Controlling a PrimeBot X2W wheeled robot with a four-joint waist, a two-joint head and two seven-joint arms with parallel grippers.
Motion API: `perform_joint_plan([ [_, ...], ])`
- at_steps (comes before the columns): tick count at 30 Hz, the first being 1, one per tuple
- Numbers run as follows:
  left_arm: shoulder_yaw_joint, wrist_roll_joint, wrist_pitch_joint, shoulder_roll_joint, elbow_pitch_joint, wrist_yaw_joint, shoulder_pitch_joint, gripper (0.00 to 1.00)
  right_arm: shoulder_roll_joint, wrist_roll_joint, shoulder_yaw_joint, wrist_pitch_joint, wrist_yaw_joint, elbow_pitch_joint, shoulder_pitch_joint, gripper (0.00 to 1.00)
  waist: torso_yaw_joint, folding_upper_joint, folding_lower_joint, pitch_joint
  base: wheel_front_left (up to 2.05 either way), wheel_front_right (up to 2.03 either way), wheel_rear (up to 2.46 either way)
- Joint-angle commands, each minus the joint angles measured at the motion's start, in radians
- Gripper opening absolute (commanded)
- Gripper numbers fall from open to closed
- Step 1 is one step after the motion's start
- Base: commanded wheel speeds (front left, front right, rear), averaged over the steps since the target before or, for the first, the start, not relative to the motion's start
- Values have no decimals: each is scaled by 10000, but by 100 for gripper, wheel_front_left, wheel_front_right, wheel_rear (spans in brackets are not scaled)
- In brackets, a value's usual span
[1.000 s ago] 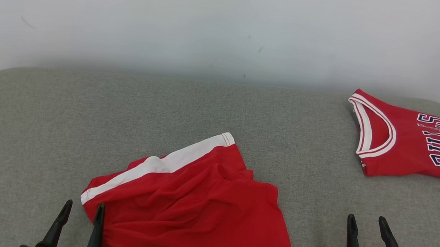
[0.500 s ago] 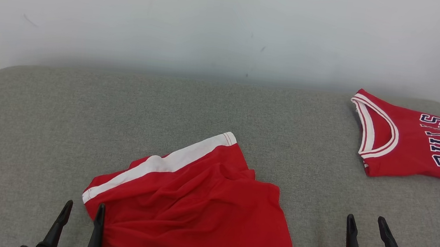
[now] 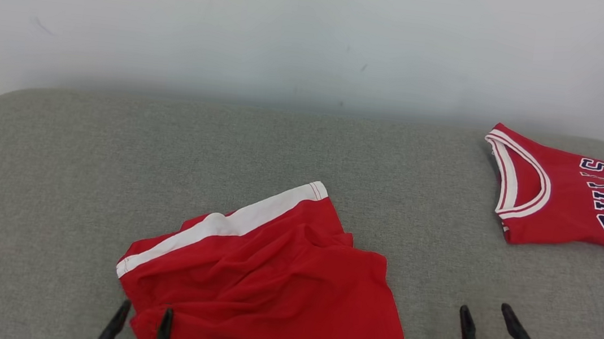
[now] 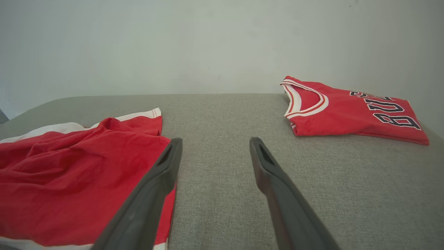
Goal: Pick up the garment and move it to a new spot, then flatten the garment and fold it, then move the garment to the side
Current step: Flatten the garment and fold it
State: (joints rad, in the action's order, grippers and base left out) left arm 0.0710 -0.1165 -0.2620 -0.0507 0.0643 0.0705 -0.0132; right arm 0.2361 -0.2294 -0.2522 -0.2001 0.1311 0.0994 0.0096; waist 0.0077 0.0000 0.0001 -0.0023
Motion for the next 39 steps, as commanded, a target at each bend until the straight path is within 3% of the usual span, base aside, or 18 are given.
perform_joint_plan([
  [1,23,-30,-38,-4,44,54,-154,100,25,-72,-64,34,-9,20,38,100,50,0,-1,20,0,0,0],
  [13,513,-589,-38,-3,1109,179,-178,100,1075,-1210,-2141,1288,-9,679,-77,100,438,0,-1,718,0,0,0],
  [31,266,-359,-38,-5,2649,404,802,100,1023,-1731,-3697,919,-9,2578,-1135,100,603,0,-1,1098,0,0,0],
  [39,679,-603,-38,-8,2282,482,467,100,1150,-1903,-3999,825,-9,2675,-1249,100,548,0,-1,1025,0,0,0],
])
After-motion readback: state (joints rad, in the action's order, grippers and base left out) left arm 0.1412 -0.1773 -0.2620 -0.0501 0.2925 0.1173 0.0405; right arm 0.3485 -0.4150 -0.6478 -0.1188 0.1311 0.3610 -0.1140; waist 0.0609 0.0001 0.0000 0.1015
